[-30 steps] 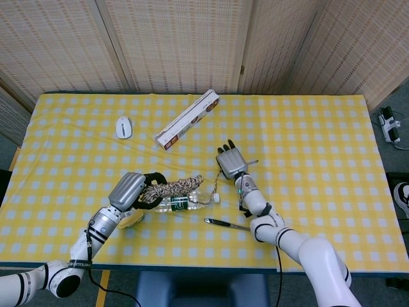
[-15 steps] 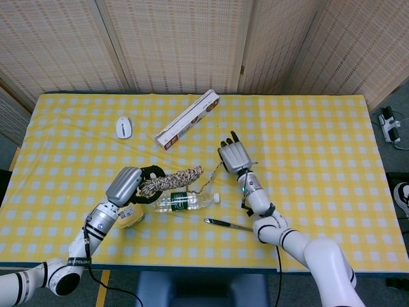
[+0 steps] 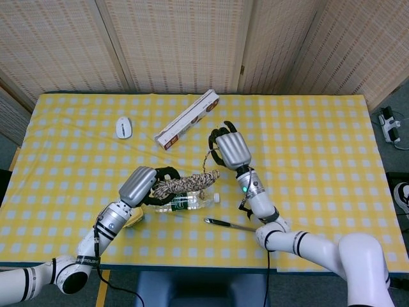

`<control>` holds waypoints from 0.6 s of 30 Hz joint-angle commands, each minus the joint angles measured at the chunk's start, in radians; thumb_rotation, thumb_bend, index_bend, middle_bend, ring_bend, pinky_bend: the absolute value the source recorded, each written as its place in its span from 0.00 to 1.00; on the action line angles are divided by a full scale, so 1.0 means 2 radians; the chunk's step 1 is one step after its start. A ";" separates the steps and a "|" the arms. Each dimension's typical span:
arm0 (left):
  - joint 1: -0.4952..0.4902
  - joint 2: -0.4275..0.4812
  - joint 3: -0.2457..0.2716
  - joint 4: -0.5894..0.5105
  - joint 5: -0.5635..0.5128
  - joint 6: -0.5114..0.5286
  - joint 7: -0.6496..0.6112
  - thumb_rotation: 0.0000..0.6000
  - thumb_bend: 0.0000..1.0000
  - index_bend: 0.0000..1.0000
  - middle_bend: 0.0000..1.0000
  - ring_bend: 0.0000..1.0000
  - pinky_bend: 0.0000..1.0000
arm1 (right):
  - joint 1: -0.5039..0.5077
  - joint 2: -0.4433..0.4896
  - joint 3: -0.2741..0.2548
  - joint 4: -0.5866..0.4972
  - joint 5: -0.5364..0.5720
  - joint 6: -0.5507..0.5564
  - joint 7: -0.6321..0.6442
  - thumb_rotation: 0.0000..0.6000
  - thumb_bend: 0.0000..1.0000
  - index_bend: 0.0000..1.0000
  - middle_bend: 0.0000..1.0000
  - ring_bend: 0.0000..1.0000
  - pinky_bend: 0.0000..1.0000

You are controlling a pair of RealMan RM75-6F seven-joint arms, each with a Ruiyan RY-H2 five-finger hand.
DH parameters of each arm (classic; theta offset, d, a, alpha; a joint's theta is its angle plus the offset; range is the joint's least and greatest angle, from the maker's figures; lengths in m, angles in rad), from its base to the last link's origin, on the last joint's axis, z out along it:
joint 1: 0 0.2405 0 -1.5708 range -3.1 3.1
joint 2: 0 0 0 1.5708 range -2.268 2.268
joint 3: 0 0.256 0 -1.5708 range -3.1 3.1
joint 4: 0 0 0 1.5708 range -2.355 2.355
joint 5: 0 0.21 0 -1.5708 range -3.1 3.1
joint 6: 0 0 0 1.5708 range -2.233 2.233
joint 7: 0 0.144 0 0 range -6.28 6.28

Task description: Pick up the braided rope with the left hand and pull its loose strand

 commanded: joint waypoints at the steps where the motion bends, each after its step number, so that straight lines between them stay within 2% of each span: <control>1: -0.017 -0.012 -0.003 -0.004 -0.022 -0.010 0.048 1.00 0.73 0.72 0.70 0.66 0.71 | -0.009 0.036 0.023 -0.082 0.016 0.031 -0.032 1.00 0.48 0.71 0.40 0.34 0.16; 11: -0.065 -0.064 -0.018 0.015 -0.164 -0.027 0.168 1.00 0.73 0.72 0.70 0.66 0.71 | -0.008 0.073 0.044 -0.227 0.037 0.067 -0.079 1.00 0.48 0.71 0.40 0.36 0.20; 18: -0.089 -0.102 -0.036 0.037 -0.270 0.011 0.235 1.00 0.73 0.72 0.70 0.67 0.71 | -0.020 0.099 0.038 -0.303 0.030 0.092 -0.085 1.00 0.48 0.71 0.41 0.36 0.21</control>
